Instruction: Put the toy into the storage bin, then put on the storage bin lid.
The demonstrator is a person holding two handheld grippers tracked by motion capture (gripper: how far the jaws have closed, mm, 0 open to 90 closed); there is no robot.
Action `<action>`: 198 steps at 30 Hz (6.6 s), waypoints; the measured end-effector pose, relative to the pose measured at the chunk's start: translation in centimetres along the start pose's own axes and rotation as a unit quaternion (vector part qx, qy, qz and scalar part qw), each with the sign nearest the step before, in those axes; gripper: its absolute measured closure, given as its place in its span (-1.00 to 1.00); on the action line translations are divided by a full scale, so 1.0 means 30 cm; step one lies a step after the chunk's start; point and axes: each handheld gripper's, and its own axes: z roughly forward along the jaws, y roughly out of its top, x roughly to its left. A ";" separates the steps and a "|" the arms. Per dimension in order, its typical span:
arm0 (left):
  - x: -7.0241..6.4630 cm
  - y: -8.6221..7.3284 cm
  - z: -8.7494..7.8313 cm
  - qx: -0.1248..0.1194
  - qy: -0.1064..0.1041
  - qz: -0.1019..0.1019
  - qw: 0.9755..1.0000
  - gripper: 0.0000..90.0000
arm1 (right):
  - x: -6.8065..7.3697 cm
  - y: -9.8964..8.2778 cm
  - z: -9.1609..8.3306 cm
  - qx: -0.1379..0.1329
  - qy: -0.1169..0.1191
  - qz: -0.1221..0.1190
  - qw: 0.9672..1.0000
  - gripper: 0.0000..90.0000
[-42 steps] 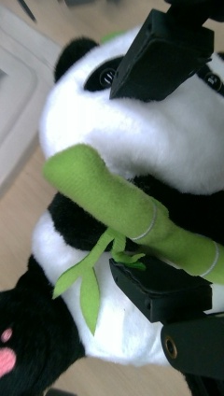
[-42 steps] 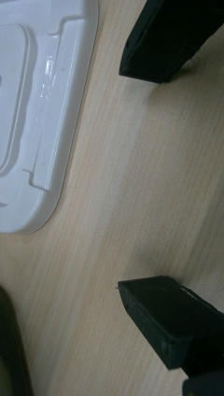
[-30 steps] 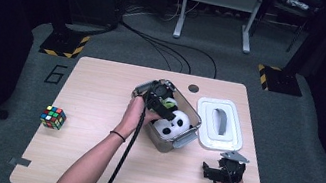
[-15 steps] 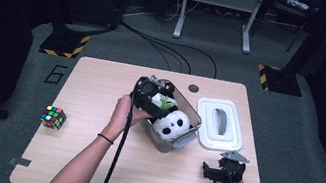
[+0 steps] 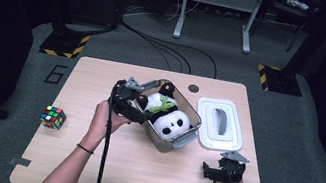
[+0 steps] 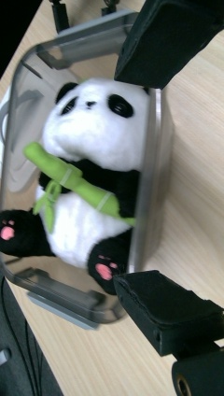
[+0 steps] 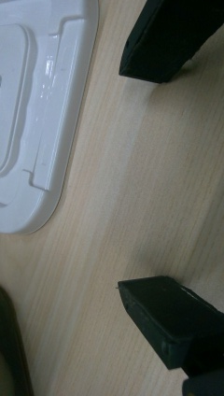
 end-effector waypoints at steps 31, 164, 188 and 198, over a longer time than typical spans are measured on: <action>0.132 -0.406 -0.103 -0.030 0.091 -0.086 0.992 -1.00 | 0.000 0.001 0.002 -0.001 -0.001 0.001 1.000 -1.00; 0.326 -0.282 -0.127 -0.072 0.110 -0.066 0.989 -0.24 | 0.001 0.001 0.003 -0.002 -0.001 0.001 1.000 -1.00; 0.286 -0.089 -0.056 -0.081 0.079 -0.025 0.993 -0.24 | 0.001 0.001 0.003 -0.002 -0.001 0.001 1.000 -1.00; 0.261 -0.013 -0.006 -0.084 0.060 -0.015 0.995 -0.25 | 0.001 0.001 0.003 -0.002 -0.001 0.001 1.000 -1.00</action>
